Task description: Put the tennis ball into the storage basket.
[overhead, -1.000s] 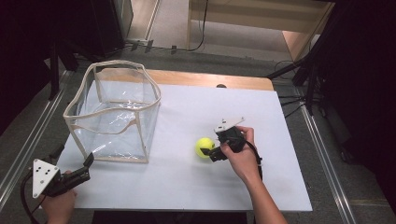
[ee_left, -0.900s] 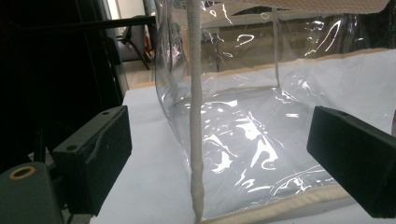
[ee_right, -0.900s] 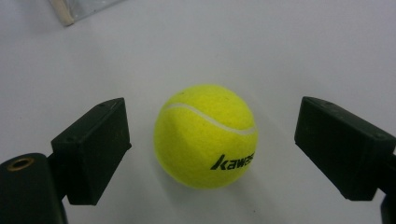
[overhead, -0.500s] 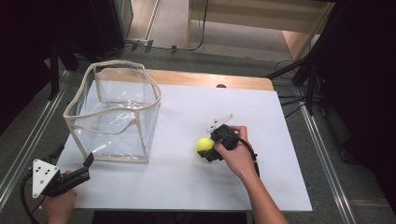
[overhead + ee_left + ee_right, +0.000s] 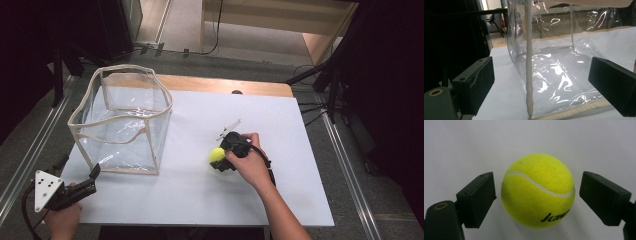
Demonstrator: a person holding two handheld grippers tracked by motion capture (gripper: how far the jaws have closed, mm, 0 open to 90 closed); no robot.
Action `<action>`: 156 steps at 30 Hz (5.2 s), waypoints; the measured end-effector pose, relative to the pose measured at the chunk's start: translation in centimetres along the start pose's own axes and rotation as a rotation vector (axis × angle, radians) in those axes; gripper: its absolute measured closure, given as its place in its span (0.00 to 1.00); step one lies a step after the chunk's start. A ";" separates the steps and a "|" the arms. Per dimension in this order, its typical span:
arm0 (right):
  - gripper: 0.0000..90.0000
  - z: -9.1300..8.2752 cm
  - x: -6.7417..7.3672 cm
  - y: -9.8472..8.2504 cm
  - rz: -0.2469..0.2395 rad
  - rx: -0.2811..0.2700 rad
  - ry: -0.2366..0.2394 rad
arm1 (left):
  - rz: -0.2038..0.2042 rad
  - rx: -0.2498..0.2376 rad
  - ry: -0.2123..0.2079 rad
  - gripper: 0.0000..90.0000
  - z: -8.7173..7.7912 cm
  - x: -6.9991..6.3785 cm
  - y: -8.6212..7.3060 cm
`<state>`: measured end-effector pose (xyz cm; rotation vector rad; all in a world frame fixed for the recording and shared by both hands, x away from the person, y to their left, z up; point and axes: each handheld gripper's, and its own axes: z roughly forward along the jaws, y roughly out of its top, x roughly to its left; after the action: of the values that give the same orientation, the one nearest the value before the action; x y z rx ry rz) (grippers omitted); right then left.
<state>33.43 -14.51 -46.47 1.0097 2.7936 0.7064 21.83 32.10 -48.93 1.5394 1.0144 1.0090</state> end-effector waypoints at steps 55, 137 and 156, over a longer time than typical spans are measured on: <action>0.26 1.7 -0.3 2.0 -0.043 0.211 0.027 | -0.003 -0.002 0.000 0.08 0.0 0.0 0.0; 0.26 0.3 3.6 11.3 -0.198 0.148 0.095 | -0.024 -0.009 -0.002 0.08 0.0 0.3 0.0; 0.26 -2.0 4.1 13.9 -0.230 0.119 0.113 | -0.034 -0.013 -0.001 0.08 0.0 0.3 0.0</action>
<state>37.89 -3.39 -38.16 0.6665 3.0141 0.5913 21.94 32.36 -48.89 1.5070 1.0280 0.9894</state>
